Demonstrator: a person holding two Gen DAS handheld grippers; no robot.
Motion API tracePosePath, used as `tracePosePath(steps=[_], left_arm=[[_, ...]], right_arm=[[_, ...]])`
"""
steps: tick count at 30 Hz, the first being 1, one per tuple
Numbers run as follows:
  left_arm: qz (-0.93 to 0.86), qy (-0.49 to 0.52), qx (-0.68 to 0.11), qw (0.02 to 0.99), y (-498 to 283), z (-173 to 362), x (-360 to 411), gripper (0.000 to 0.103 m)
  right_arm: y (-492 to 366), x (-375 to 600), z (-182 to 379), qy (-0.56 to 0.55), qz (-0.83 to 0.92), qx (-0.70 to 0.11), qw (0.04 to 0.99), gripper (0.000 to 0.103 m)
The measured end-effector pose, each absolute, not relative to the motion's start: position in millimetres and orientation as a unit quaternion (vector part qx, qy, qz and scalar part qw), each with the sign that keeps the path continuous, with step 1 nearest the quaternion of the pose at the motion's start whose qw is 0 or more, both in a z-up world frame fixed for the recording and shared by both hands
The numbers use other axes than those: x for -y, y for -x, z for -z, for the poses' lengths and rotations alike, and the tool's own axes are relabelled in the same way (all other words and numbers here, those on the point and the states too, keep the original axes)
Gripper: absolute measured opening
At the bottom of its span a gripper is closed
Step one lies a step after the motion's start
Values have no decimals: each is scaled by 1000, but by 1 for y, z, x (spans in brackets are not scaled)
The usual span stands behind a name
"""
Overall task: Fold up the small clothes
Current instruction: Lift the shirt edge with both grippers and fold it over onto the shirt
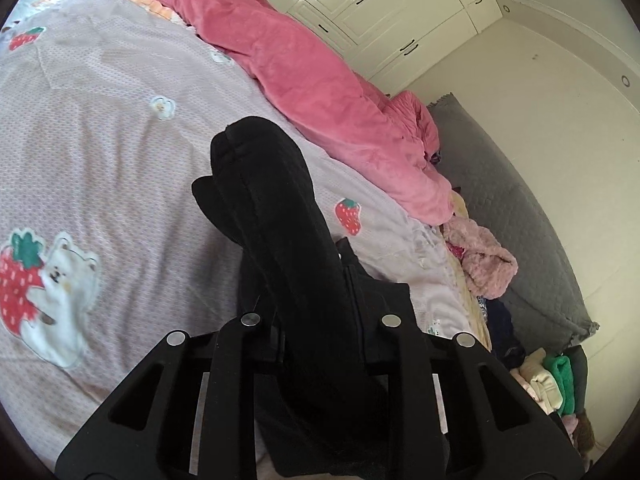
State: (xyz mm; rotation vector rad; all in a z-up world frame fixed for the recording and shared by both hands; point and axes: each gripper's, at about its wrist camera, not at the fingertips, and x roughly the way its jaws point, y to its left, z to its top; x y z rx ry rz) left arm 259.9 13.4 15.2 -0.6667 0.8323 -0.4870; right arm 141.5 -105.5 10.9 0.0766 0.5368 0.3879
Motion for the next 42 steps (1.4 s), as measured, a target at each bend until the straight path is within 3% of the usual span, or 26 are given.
tracePosePath(steps=[16,29,36,38,40,42], left_arm=[[226,249,-419,843,-264,-39,87,15],[226,183,-457,841,-269,-17,161,15],[216,167,-466,842,-273,-4,178,21],[219,173,-469,838,-275,-4,180,29],[239,203,-468,826,-275,-5,176,60],[254,224,-452,825,-271,-11,169,68]], right_arm=[[-117,188,-16,-117,-137,-260,949,7],[-108,238,6,-173,-95,-303,932,7],[-114,249,23,-220,-88,-339,911,7],[-115,251,26,-229,-87,-344,906,7],[-115,251,28,-235,-87,-350,903,8],[-115,253,30,-240,-83,-354,900,10]])
